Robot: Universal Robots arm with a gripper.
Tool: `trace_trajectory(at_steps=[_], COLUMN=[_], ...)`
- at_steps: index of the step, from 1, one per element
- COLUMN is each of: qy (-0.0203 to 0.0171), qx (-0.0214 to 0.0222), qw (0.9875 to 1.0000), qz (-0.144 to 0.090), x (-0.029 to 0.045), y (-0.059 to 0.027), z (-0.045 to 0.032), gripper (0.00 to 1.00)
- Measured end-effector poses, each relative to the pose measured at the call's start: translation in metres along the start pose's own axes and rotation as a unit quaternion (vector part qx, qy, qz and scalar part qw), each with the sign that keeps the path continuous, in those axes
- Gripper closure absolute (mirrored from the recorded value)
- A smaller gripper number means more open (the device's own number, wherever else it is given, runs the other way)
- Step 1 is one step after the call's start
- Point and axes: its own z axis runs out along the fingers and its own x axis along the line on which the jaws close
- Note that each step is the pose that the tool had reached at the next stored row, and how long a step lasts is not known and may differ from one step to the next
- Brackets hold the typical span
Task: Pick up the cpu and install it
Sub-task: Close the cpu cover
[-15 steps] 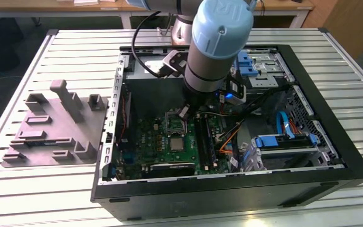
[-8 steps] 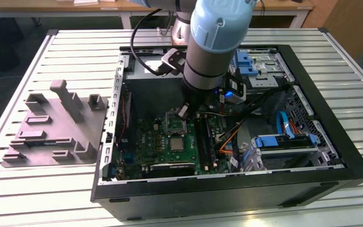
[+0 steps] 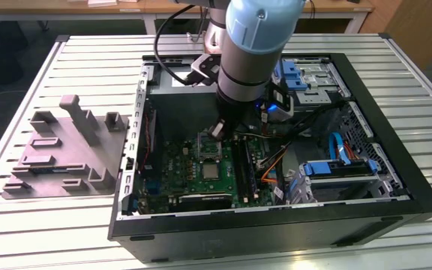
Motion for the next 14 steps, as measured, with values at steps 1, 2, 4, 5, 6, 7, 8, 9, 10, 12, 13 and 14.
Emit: trace_trajectory(at_steps=[1, 2, 4, 5, 6, 7, 8, 9, 10, 12, 13, 14], qy=[0.0002, 0.0008, 0.0030, 0.0038, 0.0042, 0.0047, 0.0053, 0.0061, 0.0066, 0.0072, 0.0072, 0.0072], qx=[0.0002, 0.0008, 0.0028, 0.0034, 0.0038, 0.0042, 0.0048, 0.0055, 0.0060, 0.0065, 0.0066, 0.0066], qw=[1.0000, 1.0000, 1.0000, 1.0000, 1.0000, 1.0000, 1.0000, 1.0000, 1.0000, 1.0000, 1.0000, 1.0000], qz=[0.000, 0.000, 0.000, 0.000, 0.000, 0.000, 0.000, 0.000, 0.000, 0.000, 0.000, 0.000], x=[-0.0001, -0.0002, -0.0004, -0.0004, -0.0005, -0.0007, -0.0009, -0.0011, -0.0012, -0.0014, -0.0014, -0.0014], y=[0.0003, 0.0005, 0.0008, 0.0009, 0.0011, 0.0014, 0.0016, 0.0019, 0.0021, 0.0022, 0.0022, 0.0022], z=[-0.0011, -0.0018, -0.0032, -0.0041, -0.0052, -0.0063, -0.0076, -0.0089, -0.0099, -0.0105, -0.0105, -0.0105], gripper=[0.89, 0.89, 0.89, 0.89, 0.89, 0.89, 0.89, 0.89, 0.89, 0.89, 0.89, 0.89])
